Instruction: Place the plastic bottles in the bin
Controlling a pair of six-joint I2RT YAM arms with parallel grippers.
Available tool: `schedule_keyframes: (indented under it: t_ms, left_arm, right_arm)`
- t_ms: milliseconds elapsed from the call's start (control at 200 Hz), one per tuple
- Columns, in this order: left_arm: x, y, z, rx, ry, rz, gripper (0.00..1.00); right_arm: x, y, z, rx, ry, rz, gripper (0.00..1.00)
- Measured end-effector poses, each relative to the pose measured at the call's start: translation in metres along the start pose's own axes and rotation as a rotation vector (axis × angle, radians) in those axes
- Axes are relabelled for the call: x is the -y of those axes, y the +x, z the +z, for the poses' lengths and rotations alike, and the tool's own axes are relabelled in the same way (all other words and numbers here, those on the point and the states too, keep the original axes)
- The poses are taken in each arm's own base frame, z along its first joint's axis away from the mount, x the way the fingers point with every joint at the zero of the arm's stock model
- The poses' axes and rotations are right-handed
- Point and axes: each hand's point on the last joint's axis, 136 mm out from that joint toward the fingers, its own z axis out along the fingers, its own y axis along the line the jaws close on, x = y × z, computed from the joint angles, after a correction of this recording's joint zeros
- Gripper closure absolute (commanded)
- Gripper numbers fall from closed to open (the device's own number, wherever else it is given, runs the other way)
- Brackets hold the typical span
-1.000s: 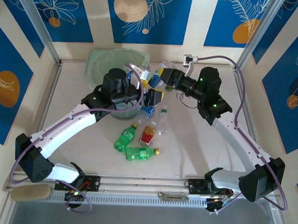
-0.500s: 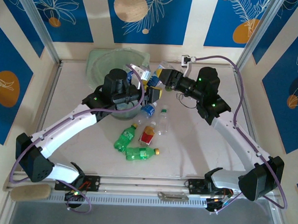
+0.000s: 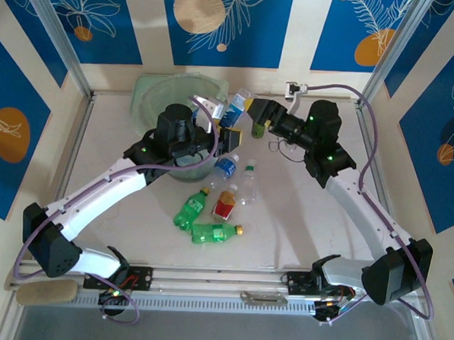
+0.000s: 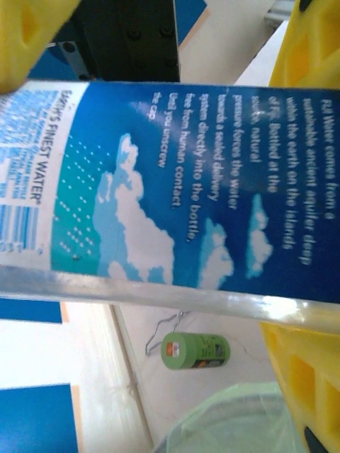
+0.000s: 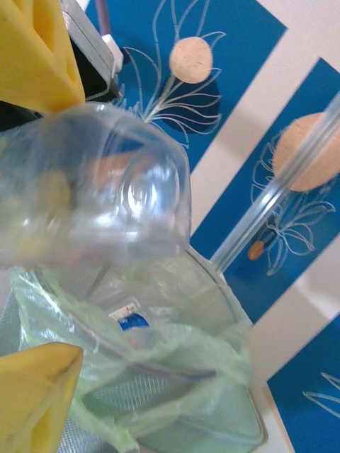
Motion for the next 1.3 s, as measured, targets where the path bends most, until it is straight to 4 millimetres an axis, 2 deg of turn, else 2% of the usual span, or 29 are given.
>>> schedule_keyframes:
  t_ms: [105, 230, 395, 535, 665, 800, 1070, 1301]
  left_arm:
    - [-0.012, -0.004, -0.007, 0.01, -0.05, 0.01, 0.43]
    - [-0.03, -0.02, -0.025, 0.053, -0.116, 0.038, 0.43]
    - [-0.06, -0.043, -0.054, 0.12, -0.227, 0.07, 0.43]
    - [-0.09, -0.049, -0.072, 0.132, -0.321, 0.072, 0.43]
    - [-0.119, -0.041, -0.082, 0.093, -0.411, 0.056, 0.43]
    - [-0.139, -0.029, -0.086, 0.038, -0.483, 0.039, 0.42]
    - [-0.161, -0.005, -0.074, -0.1, -0.544, 0.025, 0.41]
    - [-0.172, 0.015, -0.062, -0.196, -0.556, 0.002, 0.36]
  right_arm:
    - [0.012, -0.005, -0.013, 0.039, 0.03, 0.024, 0.14]
    - [0.027, -0.005, -0.025, 0.079, 0.079, 0.045, 0.14]
    - [0.05, 0.007, -0.03, 0.071, 0.142, 0.086, 0.13]
    - [0.075, 0.021, -0.033, 0.046, 0.205, 0.129, 0.13]
    - [0.089, 0.029, -0.035, 0.039, 0.25, 0.157, 0.13]
    - [0.091, 0.029, -0.036, 0.042, 0.255, 0.161, 0.12]
    - [0.091, 0.029, -0.035, 0.042, 0.255, 0.17, 0.13]
    - [0.091, 0.029, -0.035, 0.042, 0.256, 0.17, 0.12]
